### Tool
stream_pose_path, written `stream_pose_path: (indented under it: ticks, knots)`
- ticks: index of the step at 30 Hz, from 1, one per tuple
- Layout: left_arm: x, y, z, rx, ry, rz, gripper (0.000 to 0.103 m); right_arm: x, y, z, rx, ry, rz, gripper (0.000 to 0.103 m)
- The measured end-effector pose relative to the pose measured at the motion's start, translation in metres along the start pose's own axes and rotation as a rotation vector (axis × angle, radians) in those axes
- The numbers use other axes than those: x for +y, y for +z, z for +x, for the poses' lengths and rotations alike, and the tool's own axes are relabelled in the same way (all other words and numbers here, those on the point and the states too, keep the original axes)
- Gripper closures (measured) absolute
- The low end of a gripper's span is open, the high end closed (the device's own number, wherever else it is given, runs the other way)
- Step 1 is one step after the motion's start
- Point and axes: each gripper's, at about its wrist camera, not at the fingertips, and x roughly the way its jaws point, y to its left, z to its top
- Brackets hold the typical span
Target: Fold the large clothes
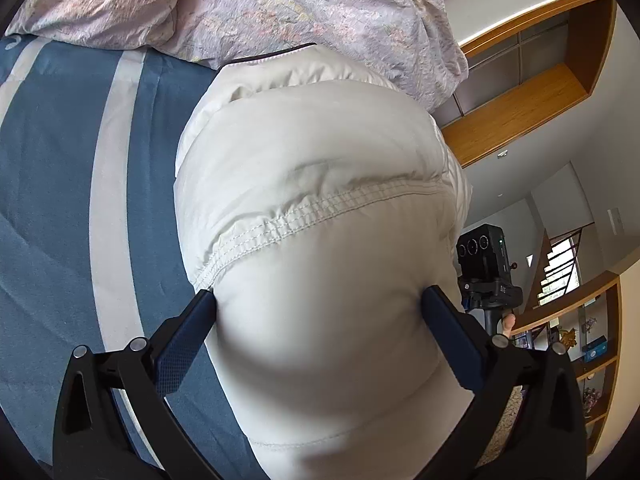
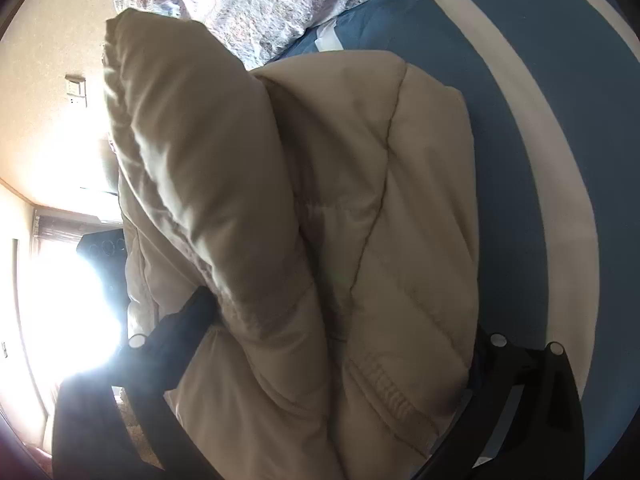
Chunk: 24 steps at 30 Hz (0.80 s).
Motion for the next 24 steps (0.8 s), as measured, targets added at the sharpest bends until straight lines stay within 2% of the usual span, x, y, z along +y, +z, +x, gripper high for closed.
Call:
stream_pose_path:
  ticks: [4,9,13,15,17,20,24]
  knots:
    - [0.004,-0.001,0.002,-0.009,-0.015,-0.020,0.001,-0.001,0.006,0.008,0.000,0.030,-0.014,0.002]
    - [0.005,-0.005,-0.001,-0.018,-0.014,-0.027,0.001,0.010,0.002,0.027,0.019,0.129,-0.083,0.002]
    - [0.004,-0.007,-0.003,-0.031,-0.009,-0.037,0.002,0.012,0.003,0.033,-0.011,0.167,-0.089,0.002]
    - [0.000,-0.010,-0.004,-0.045,-0.001,-0.021,0.006,0.013,-0.001,0.032,-0.044,0.182,-0.104,0.005]
    - [-0.003,-0.012,-0.008,-0.060,-0.001,-0.008,0.011,0.014,-0.006,0.027,-0.075,0.203,-0.120,0.017]
    - [-0.007,-0.012,-0.014,-0.074,0.000,0.010,0.018,0.018,-0.009,0.023,-0.107,0.221,-0.142,0.028]
    - [-0.008,-0.008,-0.025,-0.099,0.006,0.025,0.022,0.027,-0.006,0.029,-0.114,0.242,-0.151,0.033]
